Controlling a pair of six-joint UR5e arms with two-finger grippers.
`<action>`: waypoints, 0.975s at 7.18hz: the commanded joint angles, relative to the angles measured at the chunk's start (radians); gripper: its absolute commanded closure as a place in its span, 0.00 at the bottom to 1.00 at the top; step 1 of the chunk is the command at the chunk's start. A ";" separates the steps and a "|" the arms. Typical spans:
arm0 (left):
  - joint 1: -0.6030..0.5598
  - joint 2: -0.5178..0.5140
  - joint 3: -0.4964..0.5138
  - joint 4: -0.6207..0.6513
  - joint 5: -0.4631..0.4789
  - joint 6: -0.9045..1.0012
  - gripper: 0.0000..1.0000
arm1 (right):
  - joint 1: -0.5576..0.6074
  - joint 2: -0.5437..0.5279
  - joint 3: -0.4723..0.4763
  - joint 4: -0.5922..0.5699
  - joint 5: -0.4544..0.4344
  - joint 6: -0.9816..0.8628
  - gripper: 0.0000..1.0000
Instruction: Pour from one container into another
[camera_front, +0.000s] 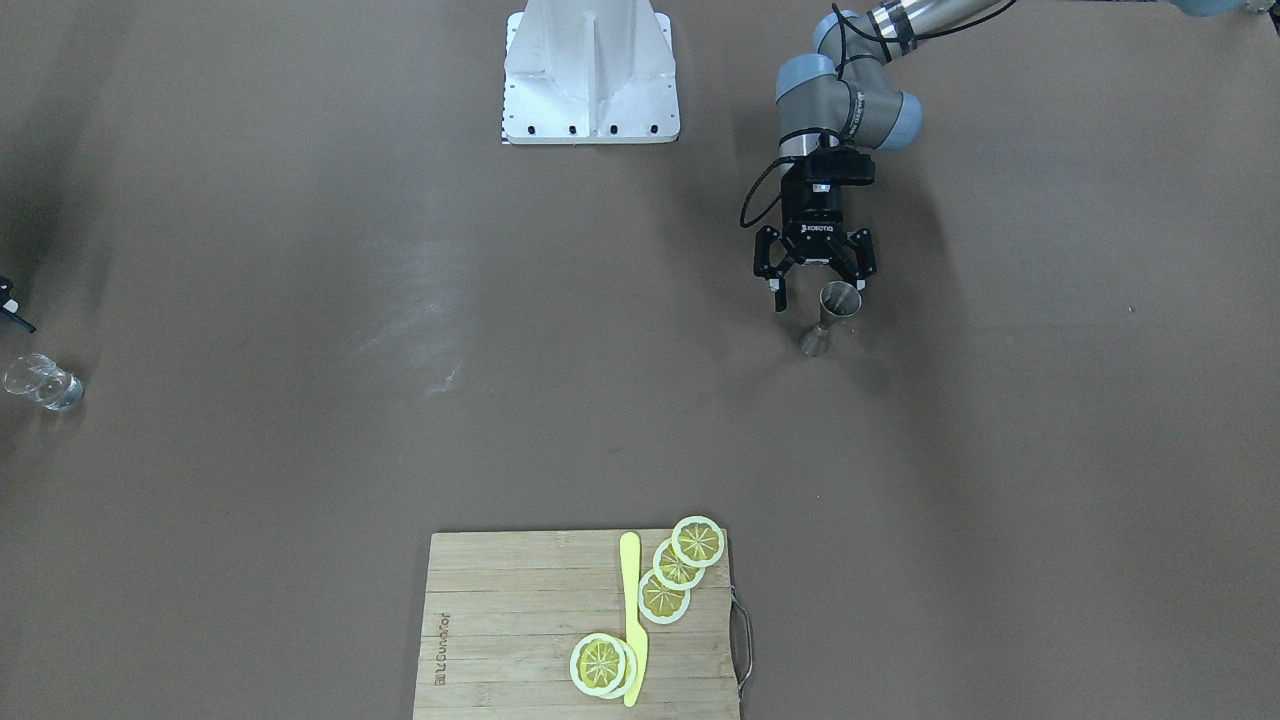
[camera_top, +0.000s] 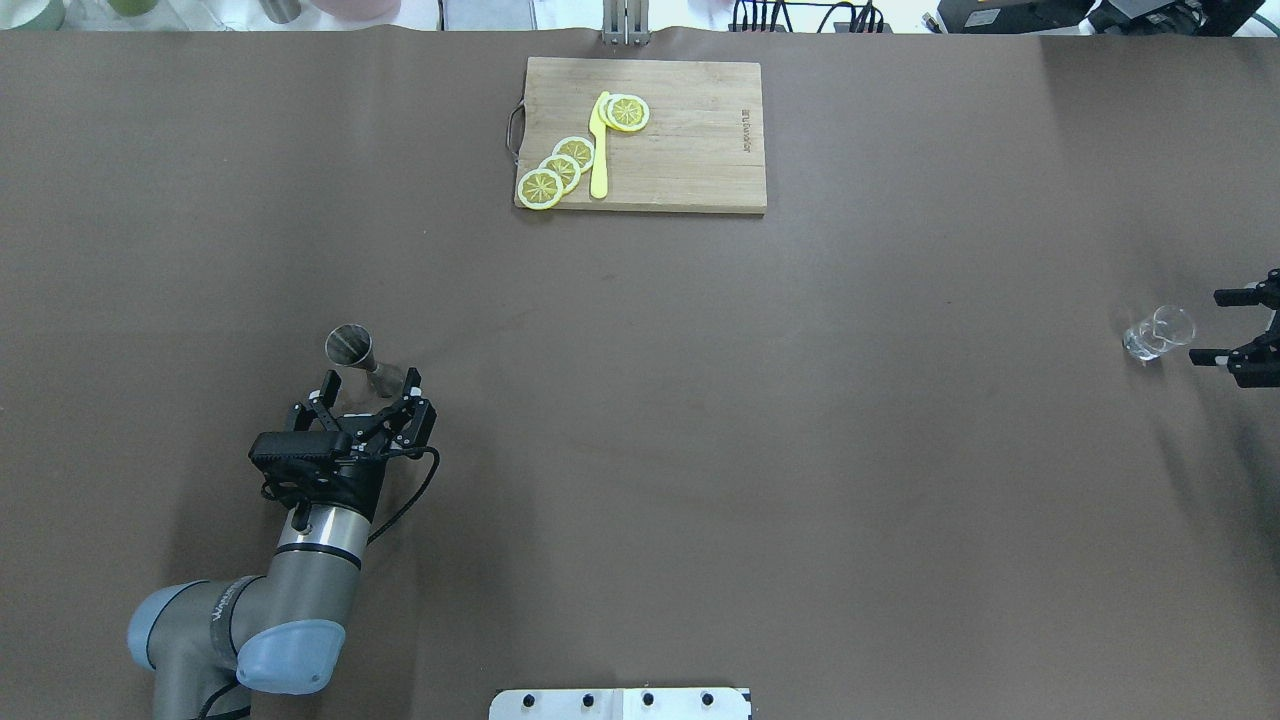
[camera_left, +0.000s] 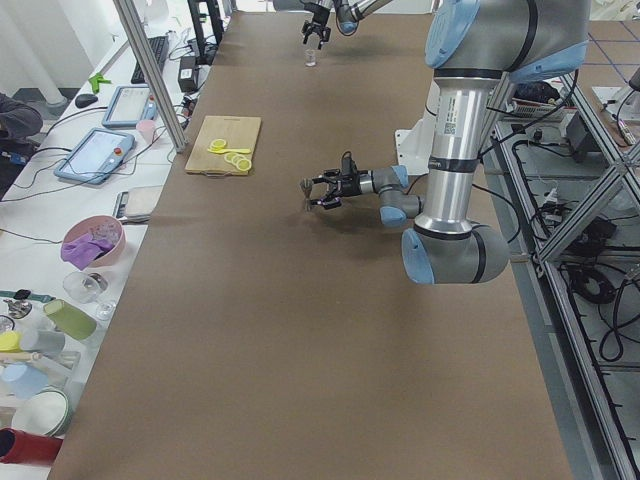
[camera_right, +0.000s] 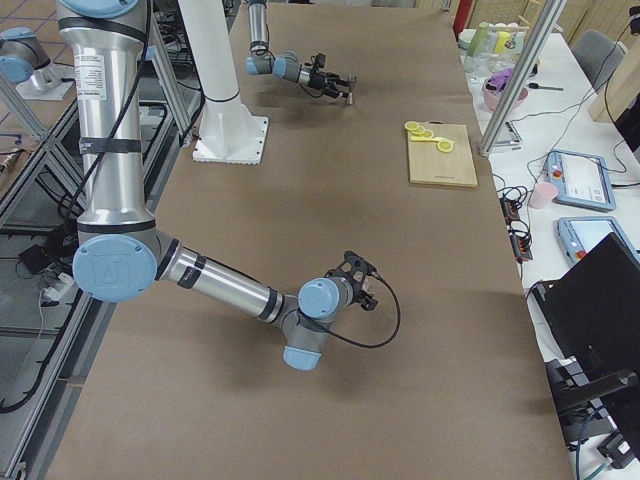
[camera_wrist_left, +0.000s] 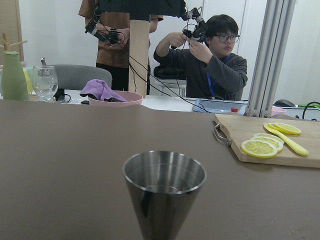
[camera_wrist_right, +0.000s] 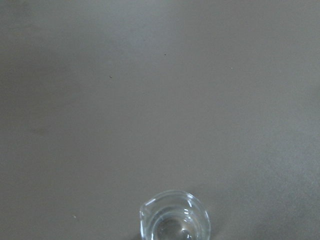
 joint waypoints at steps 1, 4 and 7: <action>0.000 0.001 0.006 -0.002 0.005 0.001 0.02 | -0.017 0.000 -0.048 0.125 -0.040 0.049 0.00; -0.019 -0.001 0.015 0.001 0.005 0.004 0.02 | -0.046 0.038 -0.114 0.221 -0.106 0.097 0.00; -0.029 -0.004 0.021 0.004 0.004 0.018 0.02 | -0.062 0.055 -0.151 0.232 -0.131 0.110 0.00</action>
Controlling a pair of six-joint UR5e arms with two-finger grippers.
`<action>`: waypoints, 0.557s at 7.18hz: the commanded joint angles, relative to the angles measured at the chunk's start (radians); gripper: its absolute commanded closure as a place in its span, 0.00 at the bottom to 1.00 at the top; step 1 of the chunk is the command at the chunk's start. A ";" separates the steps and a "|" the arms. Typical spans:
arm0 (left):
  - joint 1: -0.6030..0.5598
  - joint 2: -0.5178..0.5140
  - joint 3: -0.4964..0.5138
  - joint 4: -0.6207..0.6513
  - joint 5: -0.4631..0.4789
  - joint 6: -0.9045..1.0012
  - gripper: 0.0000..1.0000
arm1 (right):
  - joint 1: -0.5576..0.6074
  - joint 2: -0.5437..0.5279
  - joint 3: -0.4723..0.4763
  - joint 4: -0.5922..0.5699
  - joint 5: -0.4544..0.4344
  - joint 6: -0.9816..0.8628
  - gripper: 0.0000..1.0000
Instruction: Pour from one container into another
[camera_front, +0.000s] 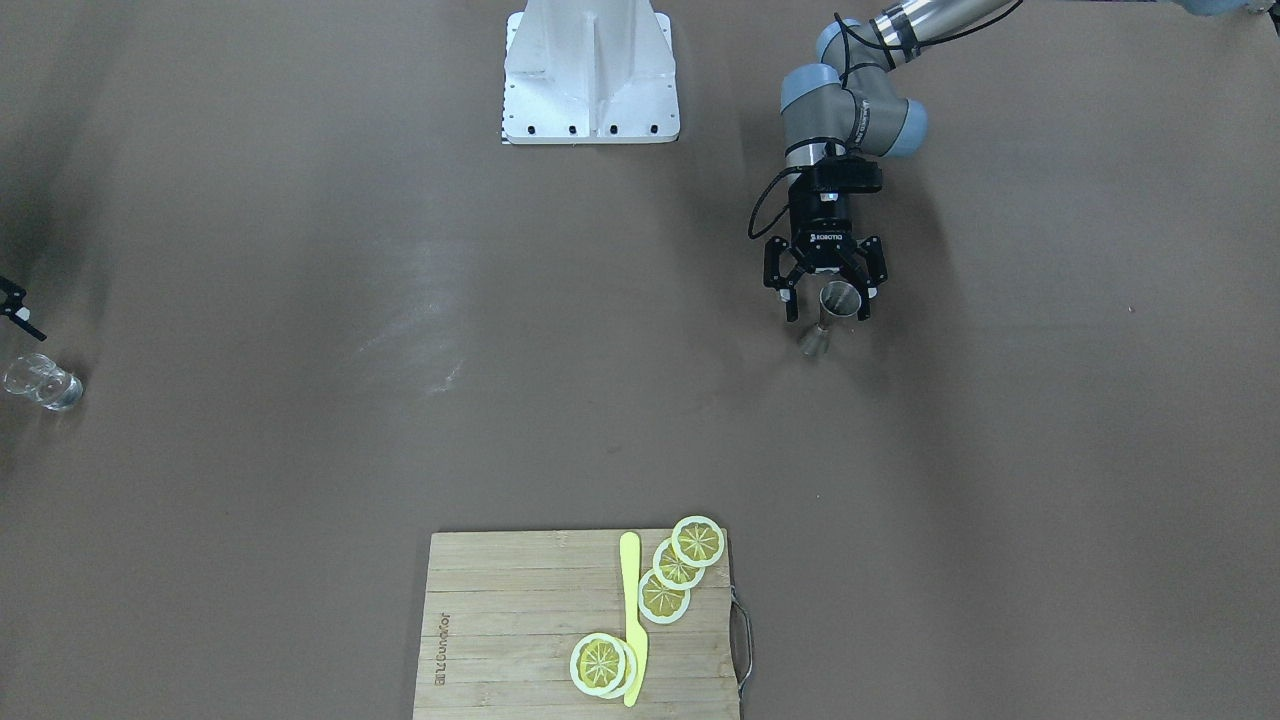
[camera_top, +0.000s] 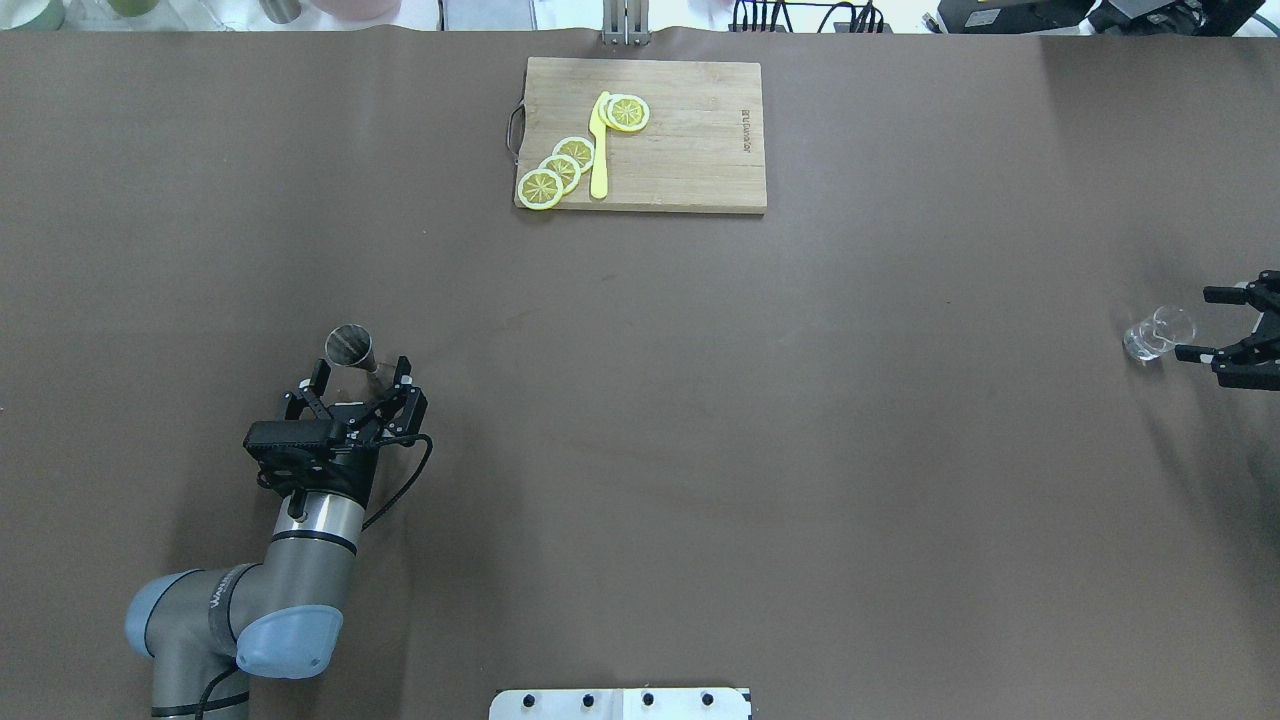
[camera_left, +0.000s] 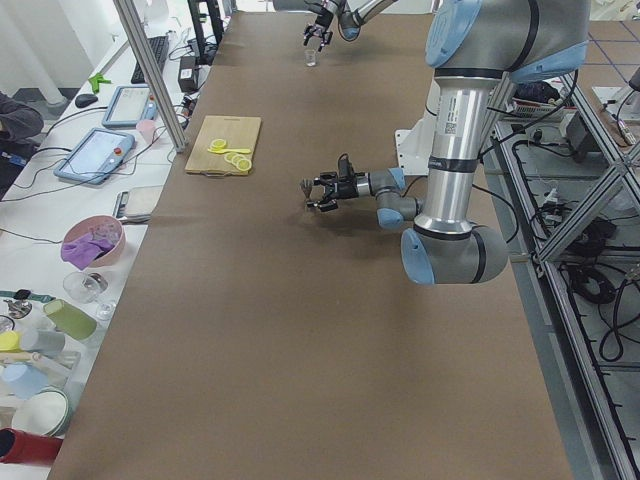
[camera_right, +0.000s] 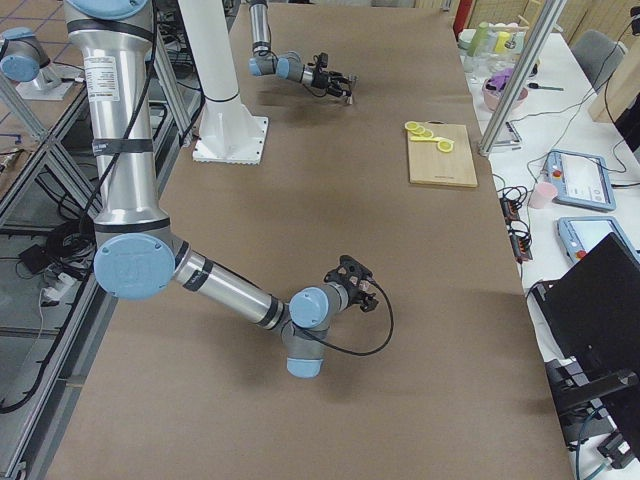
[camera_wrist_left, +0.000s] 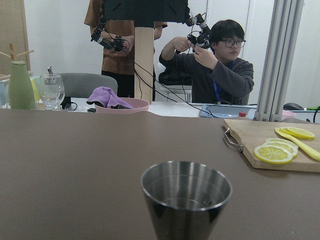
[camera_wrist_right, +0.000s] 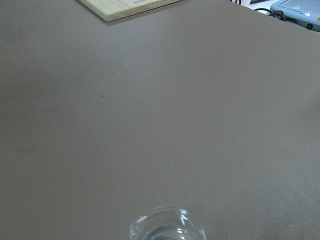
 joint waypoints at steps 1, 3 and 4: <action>-0.006 -0.003 0.003 0.005 -0.001 0.007 0.02 | -0.018 0.008 -0.017 0.004 -0.022 0.002 0.00; -0.019 -0.012 0.021 0.003 -0.002 0.005 0.03 | -0.041 0.013 -0.029 0.039 -0.041 0.005 0.00; -0.020 -0.017 0.025 0.005 -0.002 0.004 0.03 | -0.057 0.014 -0.035 0.073 -0.057 0.054 0.00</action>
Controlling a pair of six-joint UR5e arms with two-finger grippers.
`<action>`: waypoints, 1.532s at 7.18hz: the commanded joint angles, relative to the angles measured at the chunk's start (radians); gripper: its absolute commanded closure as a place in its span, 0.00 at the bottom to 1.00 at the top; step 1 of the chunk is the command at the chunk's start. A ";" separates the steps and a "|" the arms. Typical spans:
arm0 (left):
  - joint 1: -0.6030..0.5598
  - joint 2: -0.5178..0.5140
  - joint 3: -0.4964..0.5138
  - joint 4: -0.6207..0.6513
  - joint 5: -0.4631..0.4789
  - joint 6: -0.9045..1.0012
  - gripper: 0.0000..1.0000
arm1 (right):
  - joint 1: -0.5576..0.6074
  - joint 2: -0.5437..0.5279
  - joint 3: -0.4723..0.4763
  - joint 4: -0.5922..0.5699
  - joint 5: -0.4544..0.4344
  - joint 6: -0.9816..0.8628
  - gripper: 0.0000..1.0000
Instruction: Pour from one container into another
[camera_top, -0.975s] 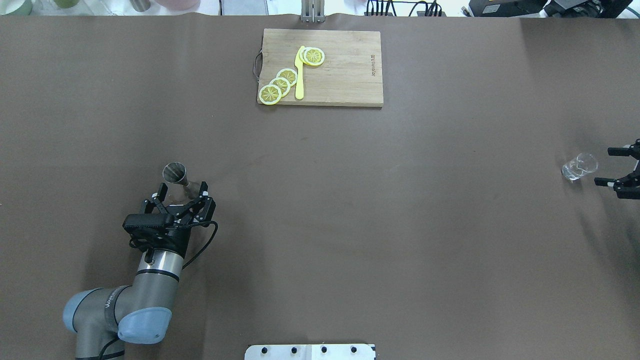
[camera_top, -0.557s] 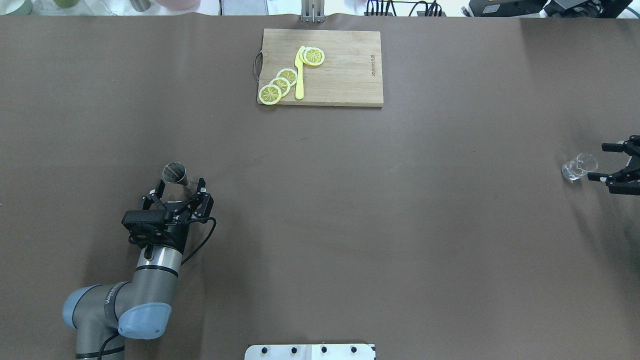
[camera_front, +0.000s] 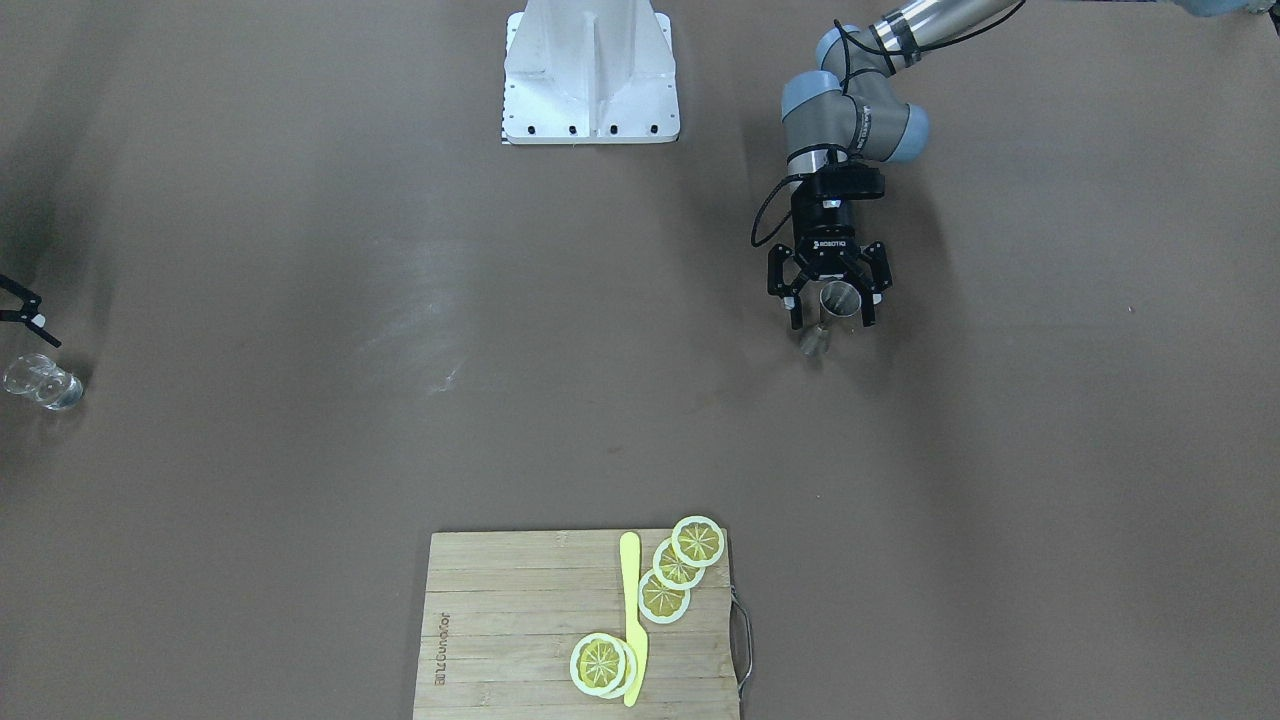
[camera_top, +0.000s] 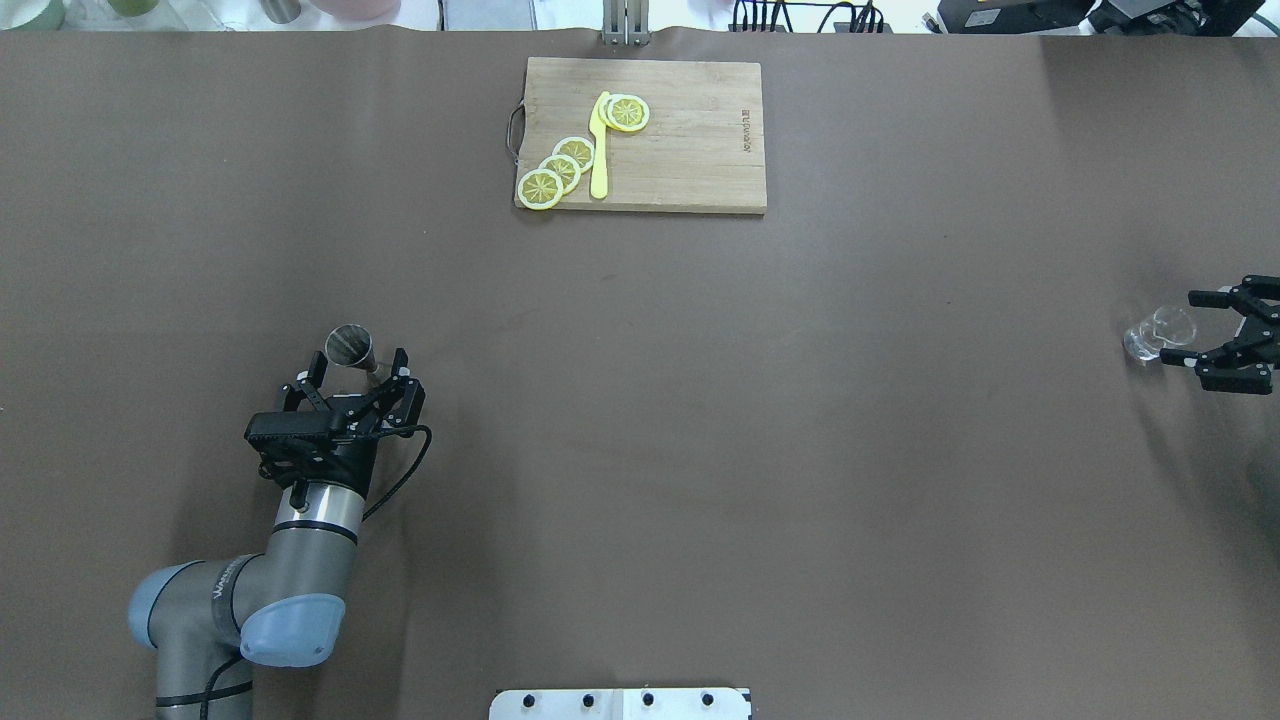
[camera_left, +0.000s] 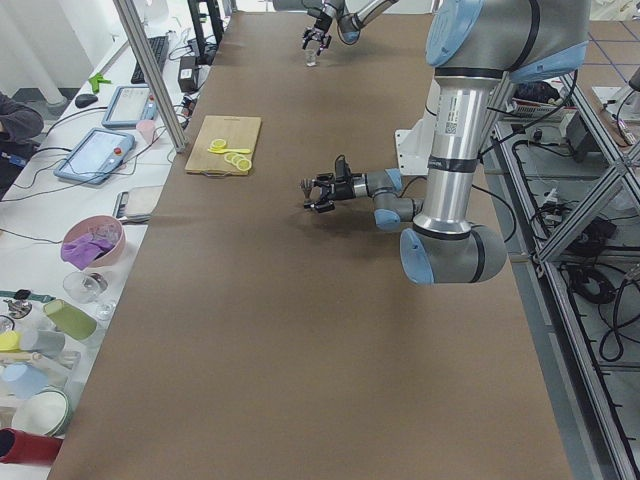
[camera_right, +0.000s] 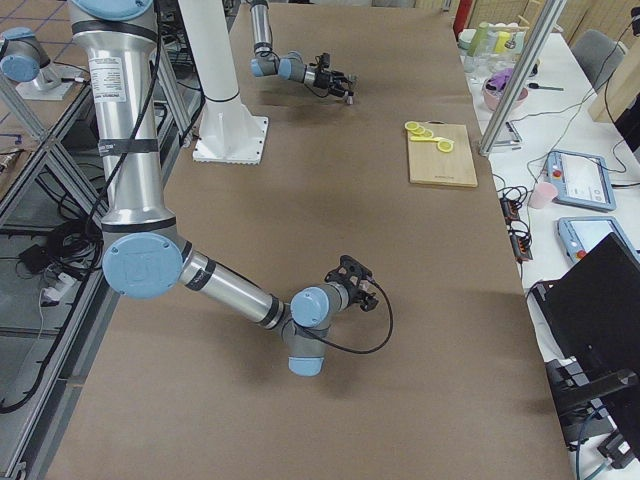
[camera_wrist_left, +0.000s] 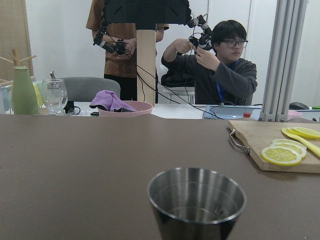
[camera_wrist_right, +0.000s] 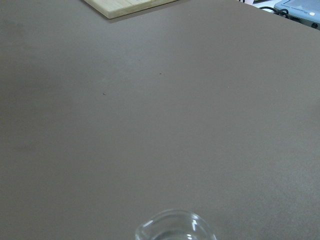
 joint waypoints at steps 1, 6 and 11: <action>-0.004 -0.020 0.023 0.000 -0.001 -0.001 0.03 | -0.044 0.008 -0.044 0.087 -0.058 0.055 0.00; -0.007 -0.057 0.057 -0.023 -0.002 0.000 0.03 | -0.051 0.011 -0.067 0.114 -0.062 0.117 0.00; -0.010 -0.042 0.060 -0.042 0.001 0.002 0.03 | -0.055 0.022 -0.082 0.112 -0.074 0.117 0.13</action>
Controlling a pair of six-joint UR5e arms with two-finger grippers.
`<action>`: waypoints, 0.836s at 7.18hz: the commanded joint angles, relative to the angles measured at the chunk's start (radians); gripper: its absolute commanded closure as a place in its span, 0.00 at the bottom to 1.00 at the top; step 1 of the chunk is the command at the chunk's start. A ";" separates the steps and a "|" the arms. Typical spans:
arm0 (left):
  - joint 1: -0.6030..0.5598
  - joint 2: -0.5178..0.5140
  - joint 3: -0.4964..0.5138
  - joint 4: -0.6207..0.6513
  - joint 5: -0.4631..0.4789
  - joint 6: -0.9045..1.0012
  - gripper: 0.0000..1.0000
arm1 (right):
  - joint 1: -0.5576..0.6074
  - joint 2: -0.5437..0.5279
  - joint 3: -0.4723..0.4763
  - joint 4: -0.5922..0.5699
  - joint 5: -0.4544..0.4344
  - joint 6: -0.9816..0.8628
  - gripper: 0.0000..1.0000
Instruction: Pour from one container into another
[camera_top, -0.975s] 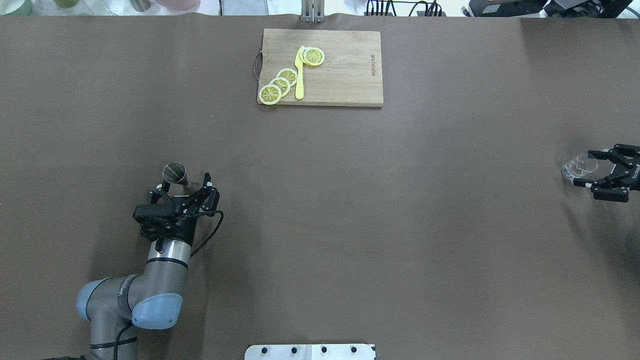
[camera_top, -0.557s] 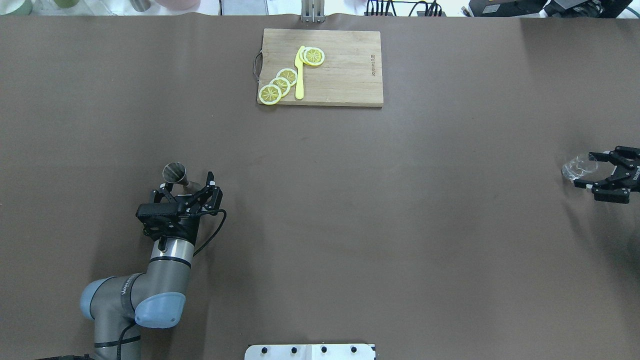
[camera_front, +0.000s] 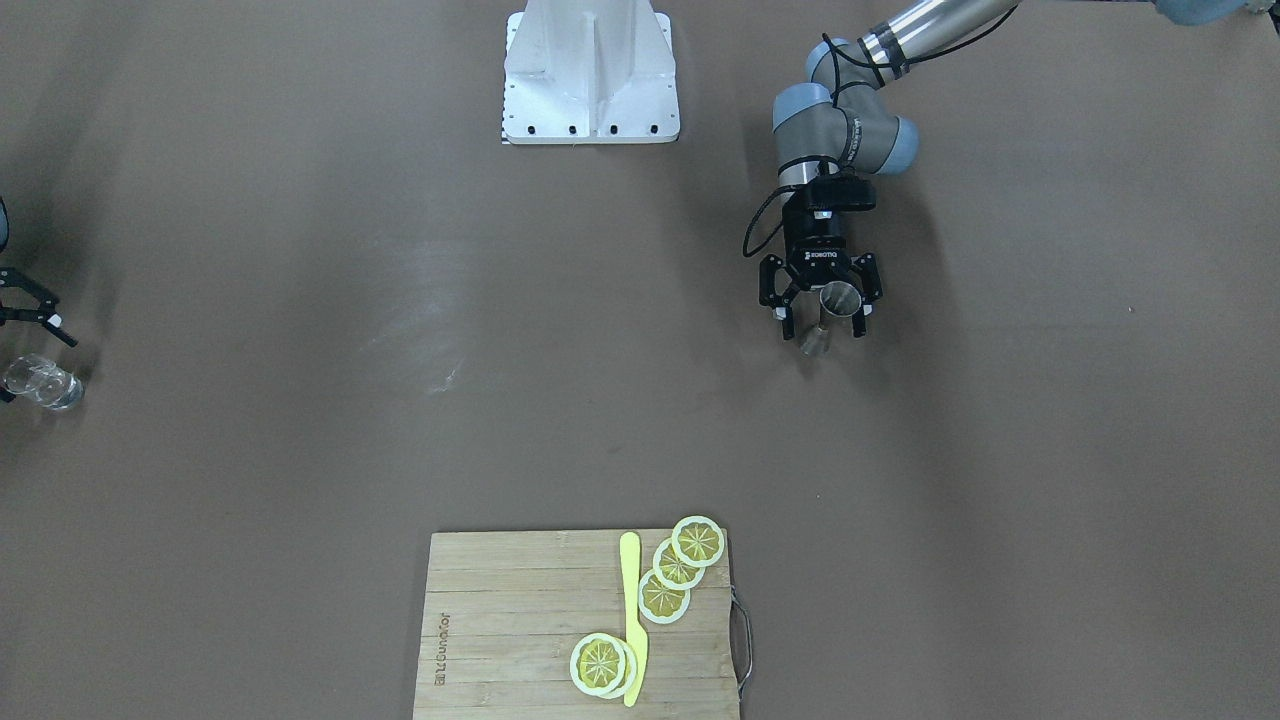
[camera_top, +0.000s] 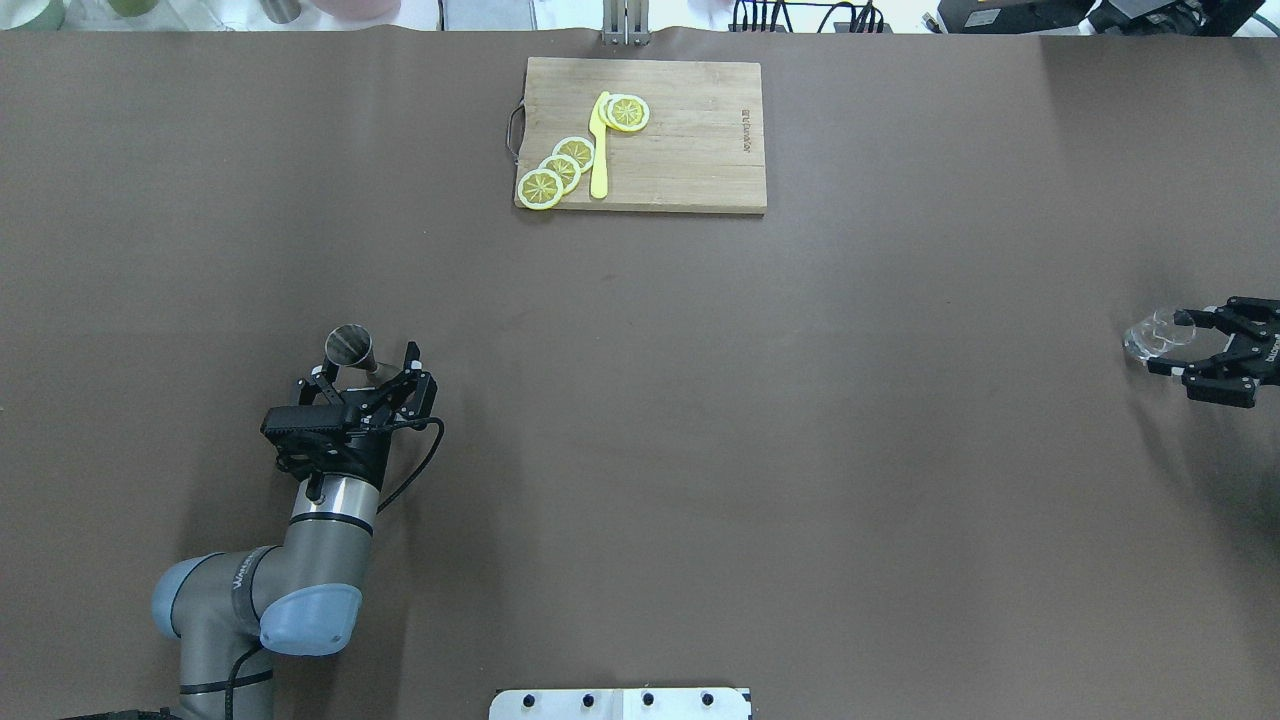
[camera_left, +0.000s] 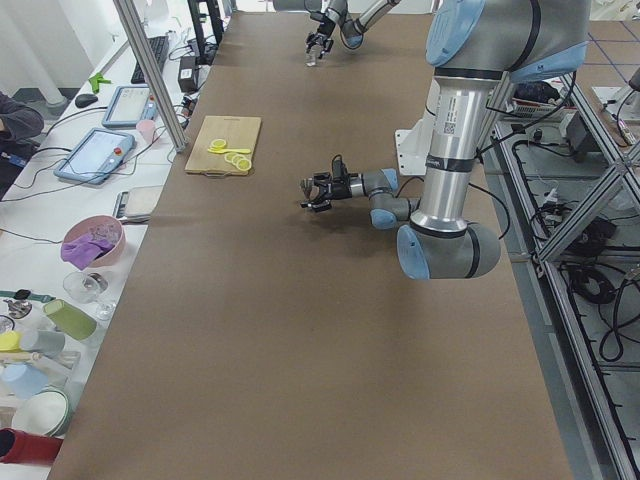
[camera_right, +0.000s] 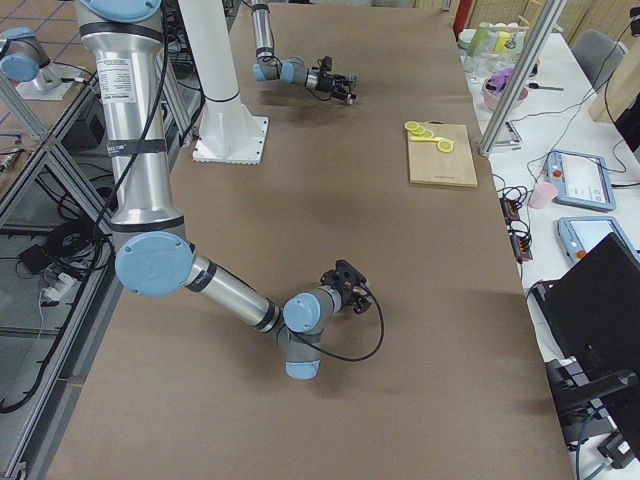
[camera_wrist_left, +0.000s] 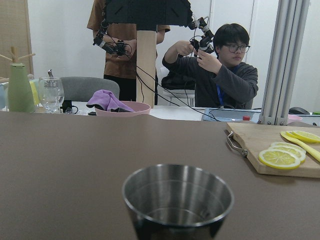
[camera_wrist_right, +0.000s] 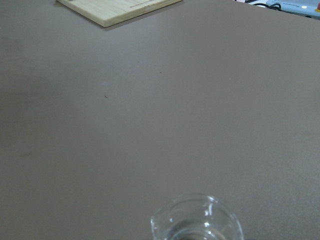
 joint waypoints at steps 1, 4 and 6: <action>0.000 0.002 0.002 -0.001 0.001 0.000 0.20 | -0.009 0.018 -0.023 0.000 -0.013 0.000 0.13; 0.001 0.002 -0.001 -0.002 0.002 -0.001 1.00 | -0.012 0.035 -0.034 0.000 -0.013 0.002 0.32; 0.001 0.002 -0.003 -0.010 0.004 -0.001 1.00 | -0.010 0.034 -0.036 0.000 -0.012 0.002 0.51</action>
